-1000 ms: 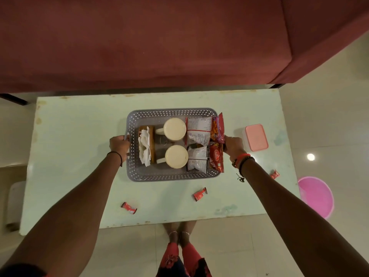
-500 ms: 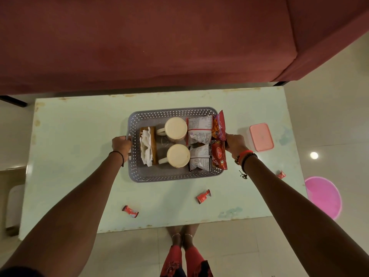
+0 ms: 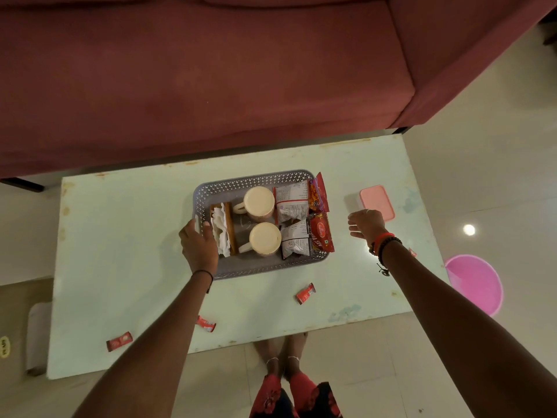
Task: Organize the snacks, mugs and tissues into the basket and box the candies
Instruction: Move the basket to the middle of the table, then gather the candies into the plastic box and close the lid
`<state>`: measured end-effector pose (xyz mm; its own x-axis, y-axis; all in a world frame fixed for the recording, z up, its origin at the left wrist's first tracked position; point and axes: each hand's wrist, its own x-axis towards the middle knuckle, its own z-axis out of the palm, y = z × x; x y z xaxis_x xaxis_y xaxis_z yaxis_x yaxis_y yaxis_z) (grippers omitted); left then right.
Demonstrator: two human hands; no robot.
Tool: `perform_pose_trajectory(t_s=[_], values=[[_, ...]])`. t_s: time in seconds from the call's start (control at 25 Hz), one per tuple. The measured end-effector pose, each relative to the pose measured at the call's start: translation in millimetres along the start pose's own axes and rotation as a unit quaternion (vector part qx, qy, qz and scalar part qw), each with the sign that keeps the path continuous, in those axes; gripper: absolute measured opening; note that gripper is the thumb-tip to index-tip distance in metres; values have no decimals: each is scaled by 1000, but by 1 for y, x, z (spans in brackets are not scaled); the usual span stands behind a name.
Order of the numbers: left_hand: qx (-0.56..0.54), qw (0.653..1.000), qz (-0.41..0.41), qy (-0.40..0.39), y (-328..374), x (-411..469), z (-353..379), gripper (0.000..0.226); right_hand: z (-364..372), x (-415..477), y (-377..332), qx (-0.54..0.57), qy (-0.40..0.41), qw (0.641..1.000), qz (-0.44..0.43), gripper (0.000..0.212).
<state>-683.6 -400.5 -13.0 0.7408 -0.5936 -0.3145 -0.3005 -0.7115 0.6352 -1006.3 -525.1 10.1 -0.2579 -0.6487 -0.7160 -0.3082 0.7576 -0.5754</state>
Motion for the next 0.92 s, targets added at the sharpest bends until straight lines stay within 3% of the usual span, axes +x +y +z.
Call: perform_pose_trajectory(t_s=[0.2,0.36,0.56,0.64,0.76,0.84,0.92], values=[[4,984,176,-6,18,-72,16,35,-35,-14,15,15,43,999,-18,7],[-20,963,244,-113,53,-123,44,34,-59,-15,24,13,73,997,-6,22],[-54,931,282,-227,99,-163,115,33,-75,11,31,-1,80,997,-10,17],[-66,930,232,-277,117,-172,152,30,-80,30,31,-8,85,996,-22,19],[-157,929,-12,-336,146,-174,208,34,-87,68,27,-66,76,991,-87,22],[-212,899,-173,-342,158,-167,236,44,-89,89,21,-116,44,982,-141,30],[-220,872,-247,-361,166,-158,259,54,-92,113,13,-211,8,958,-195,44]])
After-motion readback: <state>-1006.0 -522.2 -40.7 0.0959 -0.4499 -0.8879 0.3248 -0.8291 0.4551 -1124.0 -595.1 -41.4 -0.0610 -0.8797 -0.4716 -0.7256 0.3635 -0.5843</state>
